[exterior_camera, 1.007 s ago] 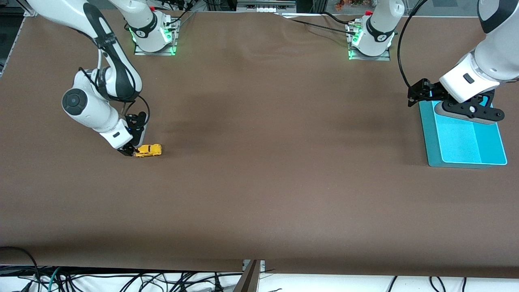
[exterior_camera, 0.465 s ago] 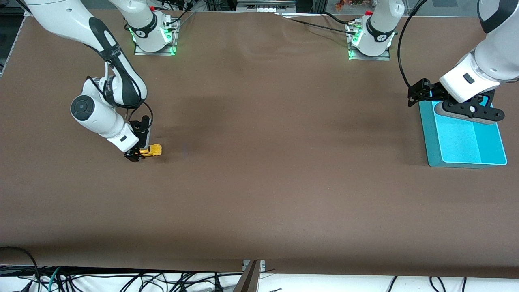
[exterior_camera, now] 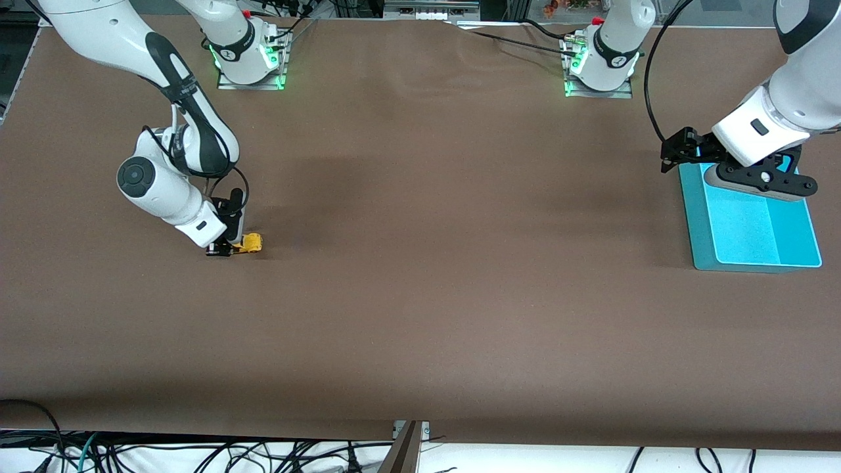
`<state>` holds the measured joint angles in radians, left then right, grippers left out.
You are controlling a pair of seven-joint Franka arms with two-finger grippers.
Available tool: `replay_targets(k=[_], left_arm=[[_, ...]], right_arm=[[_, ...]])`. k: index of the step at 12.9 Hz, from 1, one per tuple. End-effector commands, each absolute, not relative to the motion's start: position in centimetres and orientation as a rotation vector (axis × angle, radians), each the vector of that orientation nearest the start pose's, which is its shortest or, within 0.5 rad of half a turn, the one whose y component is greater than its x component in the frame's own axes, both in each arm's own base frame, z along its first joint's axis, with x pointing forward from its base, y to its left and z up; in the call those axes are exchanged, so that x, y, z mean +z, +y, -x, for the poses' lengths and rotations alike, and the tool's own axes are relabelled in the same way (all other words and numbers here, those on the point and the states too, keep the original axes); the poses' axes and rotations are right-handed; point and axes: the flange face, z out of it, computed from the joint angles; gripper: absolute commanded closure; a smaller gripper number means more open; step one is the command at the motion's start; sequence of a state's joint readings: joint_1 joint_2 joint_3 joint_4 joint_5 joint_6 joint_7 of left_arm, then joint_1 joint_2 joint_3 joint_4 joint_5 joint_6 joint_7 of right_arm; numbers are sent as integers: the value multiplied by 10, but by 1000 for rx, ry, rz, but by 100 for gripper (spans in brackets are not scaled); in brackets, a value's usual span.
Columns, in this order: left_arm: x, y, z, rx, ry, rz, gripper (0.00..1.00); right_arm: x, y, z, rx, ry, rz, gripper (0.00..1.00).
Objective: Wind and store yellow beetle car
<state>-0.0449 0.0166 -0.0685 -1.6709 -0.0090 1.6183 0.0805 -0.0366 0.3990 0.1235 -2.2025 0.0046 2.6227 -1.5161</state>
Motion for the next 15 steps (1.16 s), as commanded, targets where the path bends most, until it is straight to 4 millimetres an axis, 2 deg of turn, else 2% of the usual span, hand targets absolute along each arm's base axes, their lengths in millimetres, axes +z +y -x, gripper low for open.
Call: replay_targets(k=[1,2,6,8,11,14,15], left_arm=[[578,-66,-556,116,284,3132,0],[578,-66,-556,116,284,3132,0],[578,-66,-556,116,284,3132,0],[578,-66,-556,116,284,3132,0],[578,-66,-557,114,284,3133,0],[578,-66,-557,114,284,3133,0],[578,-66,-557,114,284,3133,0]], right_arm=[[202,50,-560,109,2282,-2196,75],[204,50,-560,109,2284,-2194,80],[203,52,-559,107,2326,-2154,80],[200,45,-560,105,2327,-2156,80],[187,23,-558,91,2327,-2175,80],[171,-10,-557,91,2338,-2172,80],[172,-14,-559,99,2355,-2148,80]])
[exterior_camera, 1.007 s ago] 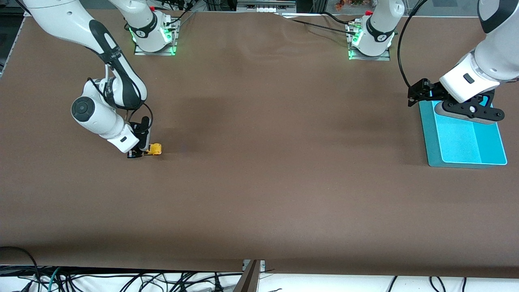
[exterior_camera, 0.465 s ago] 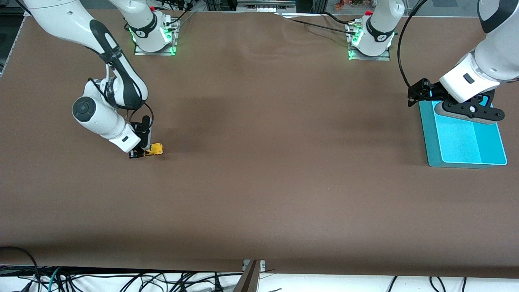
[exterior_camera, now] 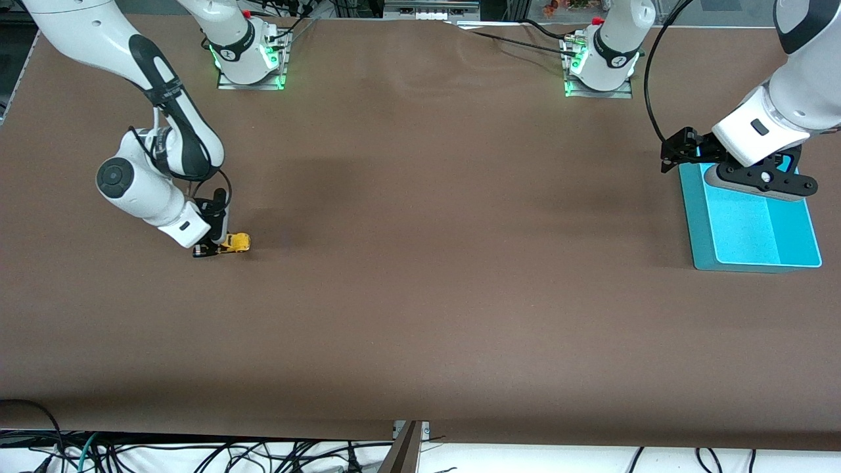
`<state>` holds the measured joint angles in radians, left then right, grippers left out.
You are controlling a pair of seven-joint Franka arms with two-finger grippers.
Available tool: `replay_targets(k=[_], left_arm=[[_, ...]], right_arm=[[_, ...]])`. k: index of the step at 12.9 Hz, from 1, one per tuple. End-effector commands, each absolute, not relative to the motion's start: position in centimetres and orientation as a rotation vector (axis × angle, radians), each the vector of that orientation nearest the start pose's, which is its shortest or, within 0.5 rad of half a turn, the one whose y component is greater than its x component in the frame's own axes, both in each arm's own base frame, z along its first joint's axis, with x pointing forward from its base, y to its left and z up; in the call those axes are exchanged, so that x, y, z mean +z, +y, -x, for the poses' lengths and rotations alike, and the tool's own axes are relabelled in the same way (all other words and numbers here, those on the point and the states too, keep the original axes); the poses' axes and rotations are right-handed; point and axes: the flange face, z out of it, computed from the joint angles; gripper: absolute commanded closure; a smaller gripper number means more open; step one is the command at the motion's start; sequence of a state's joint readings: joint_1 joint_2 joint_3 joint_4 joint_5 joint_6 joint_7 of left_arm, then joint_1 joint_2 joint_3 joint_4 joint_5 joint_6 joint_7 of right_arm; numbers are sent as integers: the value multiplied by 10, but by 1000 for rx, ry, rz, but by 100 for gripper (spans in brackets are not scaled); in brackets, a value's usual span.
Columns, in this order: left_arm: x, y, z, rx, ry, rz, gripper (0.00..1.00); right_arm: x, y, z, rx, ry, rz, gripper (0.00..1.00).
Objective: Wind and store yellow beetle car
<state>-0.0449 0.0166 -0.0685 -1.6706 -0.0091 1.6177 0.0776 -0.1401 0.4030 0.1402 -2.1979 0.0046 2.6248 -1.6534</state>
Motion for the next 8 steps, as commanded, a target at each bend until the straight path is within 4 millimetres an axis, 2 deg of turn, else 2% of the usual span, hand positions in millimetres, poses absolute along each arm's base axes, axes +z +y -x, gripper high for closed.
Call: replay_targets(k=[1,5,8], left_arm=[[578,-66,-557,114,284,3133,0],[578,-66,-557,114,284,3133,0],[578,-66,-557,114,284,3133,0]], right_arm=[[172,-22,-559,98,2359,-2144,80],[172,-56,-557,99,2389,-2104,80],[171,-90,-552,102,2390,-2102,80]])
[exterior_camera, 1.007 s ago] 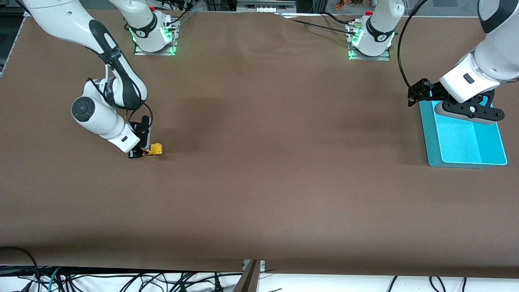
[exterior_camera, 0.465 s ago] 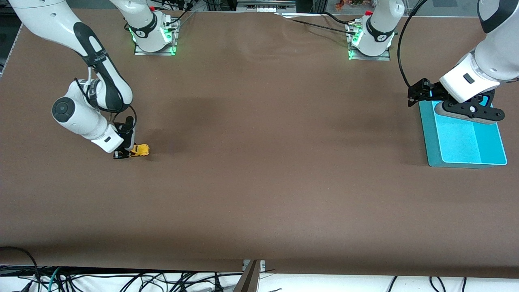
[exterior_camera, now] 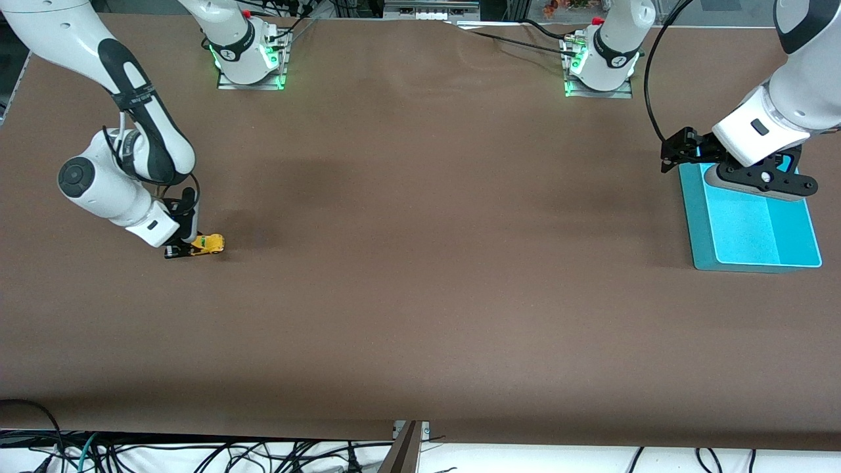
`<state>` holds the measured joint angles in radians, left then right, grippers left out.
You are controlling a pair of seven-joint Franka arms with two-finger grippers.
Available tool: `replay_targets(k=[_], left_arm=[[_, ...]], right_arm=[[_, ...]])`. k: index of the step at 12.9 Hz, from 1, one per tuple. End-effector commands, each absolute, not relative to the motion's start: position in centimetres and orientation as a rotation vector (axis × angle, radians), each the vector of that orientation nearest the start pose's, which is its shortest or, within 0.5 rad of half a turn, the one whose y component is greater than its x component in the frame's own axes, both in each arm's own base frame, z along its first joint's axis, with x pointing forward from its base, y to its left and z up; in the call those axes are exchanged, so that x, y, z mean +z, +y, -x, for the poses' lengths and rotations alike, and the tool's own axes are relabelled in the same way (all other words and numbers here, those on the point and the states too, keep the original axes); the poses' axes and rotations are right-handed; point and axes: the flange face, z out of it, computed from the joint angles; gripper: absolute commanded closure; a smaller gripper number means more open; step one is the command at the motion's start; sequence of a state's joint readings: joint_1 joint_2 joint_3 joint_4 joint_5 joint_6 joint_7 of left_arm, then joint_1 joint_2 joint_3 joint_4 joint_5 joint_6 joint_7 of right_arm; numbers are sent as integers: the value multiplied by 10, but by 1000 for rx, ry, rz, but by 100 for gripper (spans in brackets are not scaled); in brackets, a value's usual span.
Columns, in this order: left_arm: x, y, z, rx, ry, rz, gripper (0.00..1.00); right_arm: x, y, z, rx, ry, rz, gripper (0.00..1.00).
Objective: Wind and store yellow beetle car
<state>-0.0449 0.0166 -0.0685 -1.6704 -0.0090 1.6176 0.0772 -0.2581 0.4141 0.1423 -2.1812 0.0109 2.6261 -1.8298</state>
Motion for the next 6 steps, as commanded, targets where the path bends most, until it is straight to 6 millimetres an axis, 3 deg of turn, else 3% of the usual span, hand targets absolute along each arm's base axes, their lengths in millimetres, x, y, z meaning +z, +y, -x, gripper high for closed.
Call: replay_targets(k=[1,3,6], left_arm=[[578,-66,-557,114,284,3133,0],[578,-66,-557,114,284,3133,0],[578,-67,-556,114,286,3132,0]], right_arm=[[169,-99,-550,100,2394,-2099,80],[169,-120,-548,97,2380,-2105,80],[169,-126,-553,105,2374,-2104,80]])
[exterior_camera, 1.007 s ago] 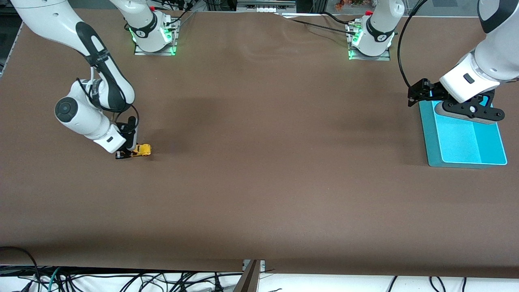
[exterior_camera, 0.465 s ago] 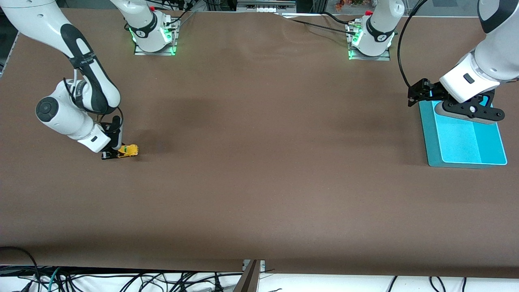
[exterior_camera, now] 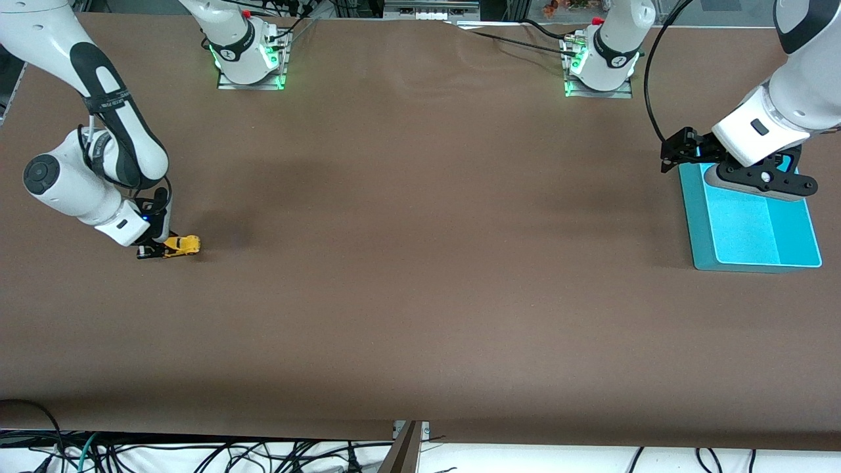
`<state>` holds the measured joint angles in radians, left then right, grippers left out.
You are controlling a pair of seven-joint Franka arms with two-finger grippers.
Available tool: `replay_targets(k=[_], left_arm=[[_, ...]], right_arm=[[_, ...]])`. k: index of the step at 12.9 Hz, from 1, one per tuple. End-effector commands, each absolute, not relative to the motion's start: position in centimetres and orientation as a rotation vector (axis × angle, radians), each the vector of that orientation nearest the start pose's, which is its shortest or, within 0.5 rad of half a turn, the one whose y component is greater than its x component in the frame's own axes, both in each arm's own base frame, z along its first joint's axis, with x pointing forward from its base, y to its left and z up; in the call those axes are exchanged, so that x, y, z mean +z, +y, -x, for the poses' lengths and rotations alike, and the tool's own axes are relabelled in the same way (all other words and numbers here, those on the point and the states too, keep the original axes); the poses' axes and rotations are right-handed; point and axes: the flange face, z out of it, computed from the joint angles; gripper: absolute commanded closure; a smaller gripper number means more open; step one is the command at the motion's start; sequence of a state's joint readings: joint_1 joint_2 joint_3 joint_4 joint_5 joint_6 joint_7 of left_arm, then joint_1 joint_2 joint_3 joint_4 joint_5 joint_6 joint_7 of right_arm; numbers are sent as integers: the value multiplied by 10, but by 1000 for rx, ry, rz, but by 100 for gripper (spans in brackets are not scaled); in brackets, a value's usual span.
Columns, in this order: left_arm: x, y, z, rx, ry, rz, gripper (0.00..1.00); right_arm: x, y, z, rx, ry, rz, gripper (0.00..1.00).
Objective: Wind and store yellow beetle car
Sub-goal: 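Lift the right gripper off the car to let it roll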
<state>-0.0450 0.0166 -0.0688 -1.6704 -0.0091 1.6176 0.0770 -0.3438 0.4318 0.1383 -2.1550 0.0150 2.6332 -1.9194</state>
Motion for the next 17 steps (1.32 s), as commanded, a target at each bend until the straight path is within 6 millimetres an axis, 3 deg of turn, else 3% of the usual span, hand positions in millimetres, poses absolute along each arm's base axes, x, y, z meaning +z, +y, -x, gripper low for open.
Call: replay_targets(k=[1,2,7,10,13,17], left_arm=[[578,-66,-557,114,284,3133,0],[578,-67,-556,114,286,3132,0],[578,-66,-557,114,284,3133,0],[578,-67,-556,114,286,3132,0],[578,-67,-556,114,286,3132,0],[578,-67,-556,116,286,3132,0]], right_arm=[[170,-126,-554,105,2372,-2106,79],[170,-126,-554,105,2369,-2109,78],[190,-108,-575,124,2392,-2112,37],[212,-96,-596,126,2411,-2130,1],[239,-88,-610,115,2408,-2165,1],[286,-89,-606,78,2359,-2224,1]])
